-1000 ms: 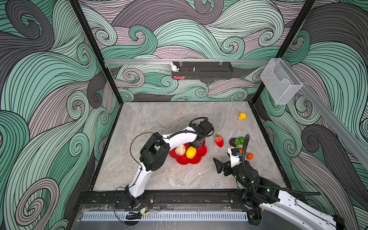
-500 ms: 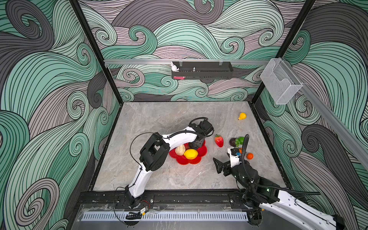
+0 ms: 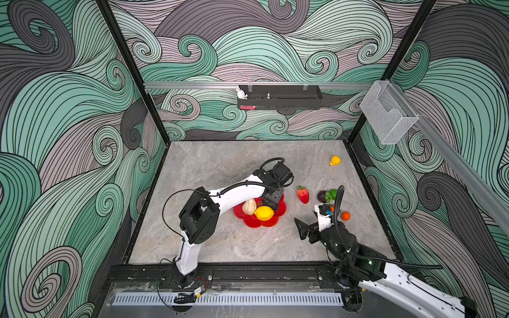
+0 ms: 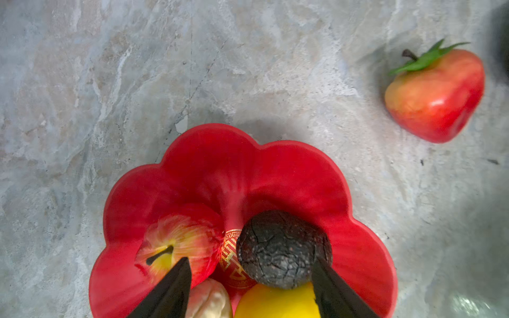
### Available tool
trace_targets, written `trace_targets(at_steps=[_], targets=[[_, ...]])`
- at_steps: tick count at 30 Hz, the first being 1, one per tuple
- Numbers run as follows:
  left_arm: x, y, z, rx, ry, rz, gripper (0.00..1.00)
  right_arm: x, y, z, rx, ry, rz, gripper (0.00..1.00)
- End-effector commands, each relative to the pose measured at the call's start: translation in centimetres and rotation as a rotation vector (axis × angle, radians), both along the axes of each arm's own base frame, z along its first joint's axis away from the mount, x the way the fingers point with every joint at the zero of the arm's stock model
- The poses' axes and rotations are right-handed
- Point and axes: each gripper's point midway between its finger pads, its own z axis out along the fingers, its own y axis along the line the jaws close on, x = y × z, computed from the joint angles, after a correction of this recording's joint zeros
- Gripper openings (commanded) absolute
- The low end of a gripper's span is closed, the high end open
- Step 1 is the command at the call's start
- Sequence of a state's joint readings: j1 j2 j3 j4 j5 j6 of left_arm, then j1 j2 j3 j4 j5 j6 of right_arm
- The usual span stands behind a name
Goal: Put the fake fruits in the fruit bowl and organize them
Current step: 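Lower the avocado into the red bowl with the left gripper while the right arm withdraws, then open and withdraw the left gripper while the right gripper moves to the fruit pile, then lower the right gripper onto the dark purple fruit with green leaves and grasp it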
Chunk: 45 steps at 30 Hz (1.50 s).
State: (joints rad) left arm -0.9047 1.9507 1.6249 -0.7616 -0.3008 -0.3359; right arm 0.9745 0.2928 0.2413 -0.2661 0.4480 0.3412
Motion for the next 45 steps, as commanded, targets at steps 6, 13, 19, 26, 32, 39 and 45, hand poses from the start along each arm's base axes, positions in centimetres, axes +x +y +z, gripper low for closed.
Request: trace_targets(at_steps=[6,13,19,26,32,39,45], targets=[[-2.5,-0.4,0.5,0.009,0.028,-0.129,0.72,0.2,-0.1,0.5,0.013,-0.013,-0.013,1.0],[-3.8,0.6,4.1,-0.131,-0.038,-0.107,0.69,0.4,-1.3,0.5,0.024,0.024,-0.077,1.0],[-5.9,5.1,8.9,-0.298,-0.202,-0.049,0.69,1.5,-3.6,1.8,-0.029,0.102,-0.204,1.0],[-8.3,13.6,10.3,-0.387,-0.431,0.096,0.71,5.1,-5.4,2.7,-0.108,0.295,-0.322,0.97],[-10.3,19.8,9.6,-0.449,-0.583,0.227,0.77,8.9,-8.4,1.4,-0.094,0.466,-0.466,0.95],[-11.3,21.9,6.8,-0.443,-0.613,0.245,0.8,11.1,-11.8,-1.8,-0.032,0.626,-0.588,0.88],[-11.5,21.7,5.1,-0.415,-0.596,0.207,0.81,11.8,-13.5,-3.3,-0.009,0.684,-0.633,0.76]])
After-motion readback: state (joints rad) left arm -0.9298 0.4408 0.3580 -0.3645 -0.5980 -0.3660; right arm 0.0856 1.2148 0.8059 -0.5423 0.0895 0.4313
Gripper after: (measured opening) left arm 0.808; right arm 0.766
